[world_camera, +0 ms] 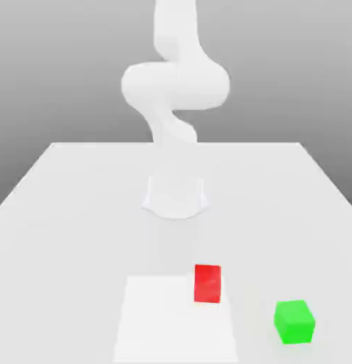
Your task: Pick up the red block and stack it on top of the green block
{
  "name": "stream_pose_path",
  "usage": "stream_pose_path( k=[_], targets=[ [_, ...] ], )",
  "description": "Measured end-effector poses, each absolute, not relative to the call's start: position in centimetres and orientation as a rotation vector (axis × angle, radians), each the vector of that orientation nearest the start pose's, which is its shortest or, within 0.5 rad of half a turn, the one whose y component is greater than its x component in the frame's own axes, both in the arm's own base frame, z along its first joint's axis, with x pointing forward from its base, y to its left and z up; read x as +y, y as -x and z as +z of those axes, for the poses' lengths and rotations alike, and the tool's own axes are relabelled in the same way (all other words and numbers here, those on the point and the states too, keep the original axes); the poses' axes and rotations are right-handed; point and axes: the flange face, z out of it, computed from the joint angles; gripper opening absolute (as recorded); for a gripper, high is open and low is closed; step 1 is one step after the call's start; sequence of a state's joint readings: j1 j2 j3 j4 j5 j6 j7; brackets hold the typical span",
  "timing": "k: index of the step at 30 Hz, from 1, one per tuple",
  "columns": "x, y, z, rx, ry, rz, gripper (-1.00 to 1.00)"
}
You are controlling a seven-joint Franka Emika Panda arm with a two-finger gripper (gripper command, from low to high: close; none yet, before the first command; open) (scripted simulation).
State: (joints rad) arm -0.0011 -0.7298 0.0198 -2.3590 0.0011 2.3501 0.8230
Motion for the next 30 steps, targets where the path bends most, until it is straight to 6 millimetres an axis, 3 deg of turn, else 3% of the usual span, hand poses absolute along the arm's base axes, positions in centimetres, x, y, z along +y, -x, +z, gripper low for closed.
stream_pose_path(
  k=[4,9,13,17,18,24,25,30],
  targets=[
    [2.5,-41.4,56.2,1.118,2.587,-0.759,0.0],
    [4.1,-42.8,43.7,1.188,2.691,-0.525,0.0],
    [5.1,-41.1,33.6,1.245,2.765,-0.316,0.0],
    [5.9,-36.7,23.4,1.304,2.834,-0.07,0.0],
    [6.1,-35.9,21.6,1.311,2.843,-0.035,0.0],
    [6.1,-35.2,15.5,1.321,2.849,-0.001,0.0],
    [6.1,-35.1,14.8,1.321,2.85,0.0,-1.0],
    [6.1,-35.1,14.8,1.322,2.849,-0.001,-1.0]
  ],
)
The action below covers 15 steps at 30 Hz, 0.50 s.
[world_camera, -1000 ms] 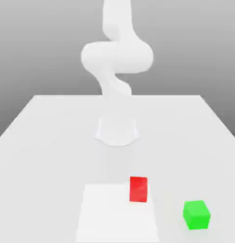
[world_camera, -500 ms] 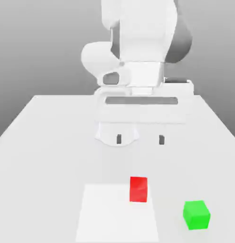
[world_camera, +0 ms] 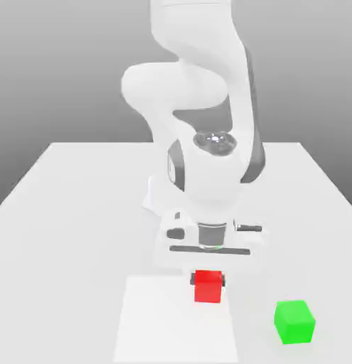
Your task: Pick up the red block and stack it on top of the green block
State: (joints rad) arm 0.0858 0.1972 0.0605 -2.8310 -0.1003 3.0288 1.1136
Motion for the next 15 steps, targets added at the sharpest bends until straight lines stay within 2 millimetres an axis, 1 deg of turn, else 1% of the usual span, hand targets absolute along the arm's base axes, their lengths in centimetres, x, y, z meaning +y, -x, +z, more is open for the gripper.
stream_pose_path(
  k=[1,3,9,10,15],
  targets=[
    [6.1,-35.0,14.4,1.321,2.849,-0.001,-1.0],
    [6.1,-35.1,15.2,1.321,2.849,-0.001,-1.0],
    [6.2,-35.1,20.2,1.318,2.852,-0.002,-1.0],
    [6.9,-35.6,20.8,1.262,2.876,0.0,-1.0],
    [13.3,-39.2,22.7,0.791,3.037,0.004,-1.0]
  ],
)
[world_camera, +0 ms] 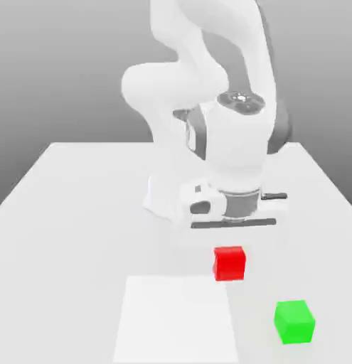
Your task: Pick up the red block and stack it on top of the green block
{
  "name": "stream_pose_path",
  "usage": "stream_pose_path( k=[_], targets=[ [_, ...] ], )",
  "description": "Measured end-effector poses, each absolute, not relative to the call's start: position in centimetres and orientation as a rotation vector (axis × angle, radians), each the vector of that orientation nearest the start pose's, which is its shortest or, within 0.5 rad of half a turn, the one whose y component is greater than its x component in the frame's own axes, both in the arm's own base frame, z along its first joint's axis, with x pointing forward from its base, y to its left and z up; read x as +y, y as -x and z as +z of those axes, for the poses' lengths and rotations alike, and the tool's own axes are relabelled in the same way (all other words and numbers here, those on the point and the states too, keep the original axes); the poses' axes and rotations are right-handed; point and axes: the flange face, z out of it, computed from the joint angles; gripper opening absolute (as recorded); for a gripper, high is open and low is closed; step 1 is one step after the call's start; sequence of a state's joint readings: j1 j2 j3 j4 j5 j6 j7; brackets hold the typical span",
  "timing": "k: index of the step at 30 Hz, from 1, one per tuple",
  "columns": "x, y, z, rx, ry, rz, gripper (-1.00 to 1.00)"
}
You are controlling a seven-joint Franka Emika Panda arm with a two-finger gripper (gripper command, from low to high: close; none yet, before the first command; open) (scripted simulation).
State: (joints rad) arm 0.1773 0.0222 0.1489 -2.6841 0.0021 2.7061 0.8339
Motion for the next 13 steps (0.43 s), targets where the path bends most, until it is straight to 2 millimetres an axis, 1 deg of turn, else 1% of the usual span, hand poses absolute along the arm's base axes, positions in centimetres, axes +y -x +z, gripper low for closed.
stream_pose_path(
  k=[4,5,7,9,10,13],
  targets=[
    [18.9,-41.8,24.1,0.392,3.115,0.002,-1.0],
    [19.9,-42.3,24.1,0.319,3.124,0.002,-1.0],
    [20.5,-42.8,22.5,0.269,3.13,0.001,-1.0],
    [20.7,-42.9,20.0,0.257,3.131,0.001,-1.0],
    [20.7,-42.9,18.9,0.254,3.132,0.0,1.0],
    [20.7,-42.9,18.9,0.254,3.132,0.0,1.0]
  ],
)
